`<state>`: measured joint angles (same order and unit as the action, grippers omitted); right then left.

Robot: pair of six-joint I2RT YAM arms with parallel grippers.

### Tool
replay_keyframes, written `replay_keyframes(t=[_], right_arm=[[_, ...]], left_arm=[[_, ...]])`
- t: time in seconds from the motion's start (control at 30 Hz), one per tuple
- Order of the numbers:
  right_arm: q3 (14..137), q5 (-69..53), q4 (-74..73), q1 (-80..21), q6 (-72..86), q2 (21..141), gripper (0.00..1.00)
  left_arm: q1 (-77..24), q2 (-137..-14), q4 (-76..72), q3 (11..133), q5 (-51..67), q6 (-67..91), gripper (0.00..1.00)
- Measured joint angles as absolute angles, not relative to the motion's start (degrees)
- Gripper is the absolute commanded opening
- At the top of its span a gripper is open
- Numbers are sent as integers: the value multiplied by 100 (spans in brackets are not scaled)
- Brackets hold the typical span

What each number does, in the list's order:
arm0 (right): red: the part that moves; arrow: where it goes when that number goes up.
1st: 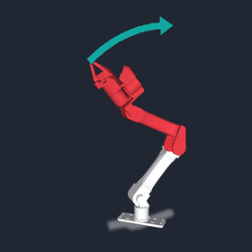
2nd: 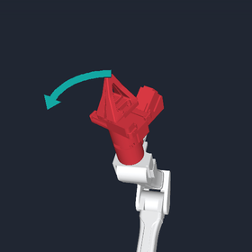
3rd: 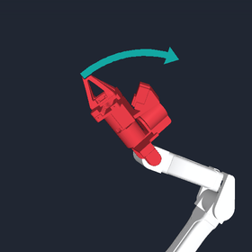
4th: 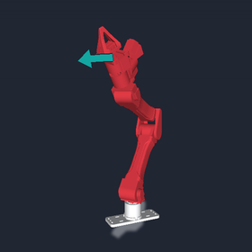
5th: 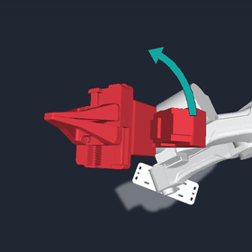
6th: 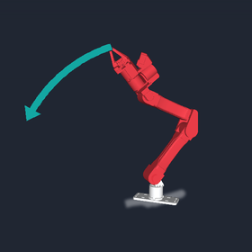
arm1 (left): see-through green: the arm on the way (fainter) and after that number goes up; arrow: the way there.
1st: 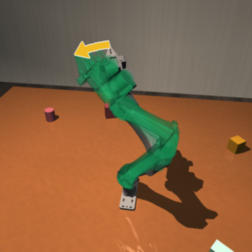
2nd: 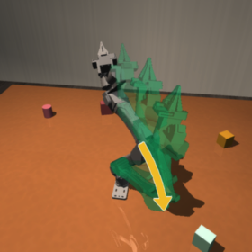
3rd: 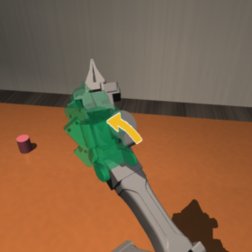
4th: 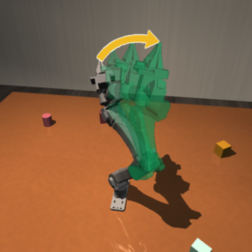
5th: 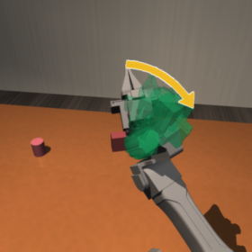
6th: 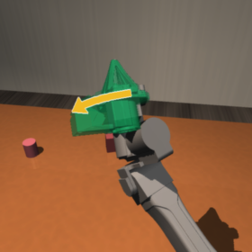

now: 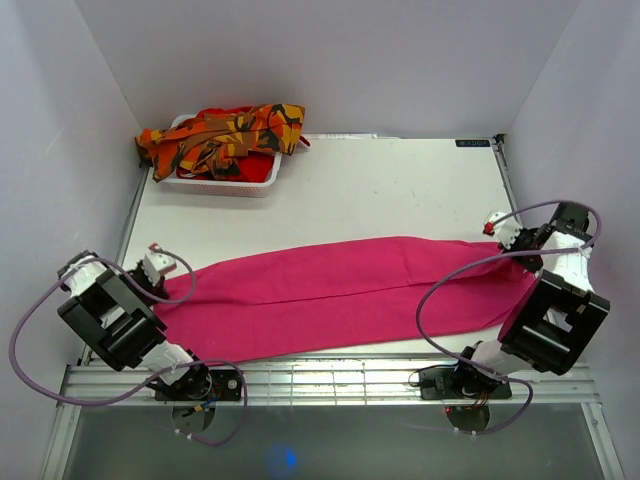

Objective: Fold and stack the trousers
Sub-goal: Fold the trousers

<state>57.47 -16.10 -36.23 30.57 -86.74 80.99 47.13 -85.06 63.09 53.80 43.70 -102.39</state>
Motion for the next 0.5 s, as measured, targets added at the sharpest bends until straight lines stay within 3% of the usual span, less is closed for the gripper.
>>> replay_keyframes(t=[0.2, 0.5], right_arm=[[5260, -1284, -3566, 3138, -8702, 8683, 8], [5476, -902, -3378, 2832, -8399, 9172, 8]], left_arm=[[4713, -8908, 6329, 4560, 3597, -10363, 0], [4268, -10278, 6646, 5815, 3518, -8047, 0]])
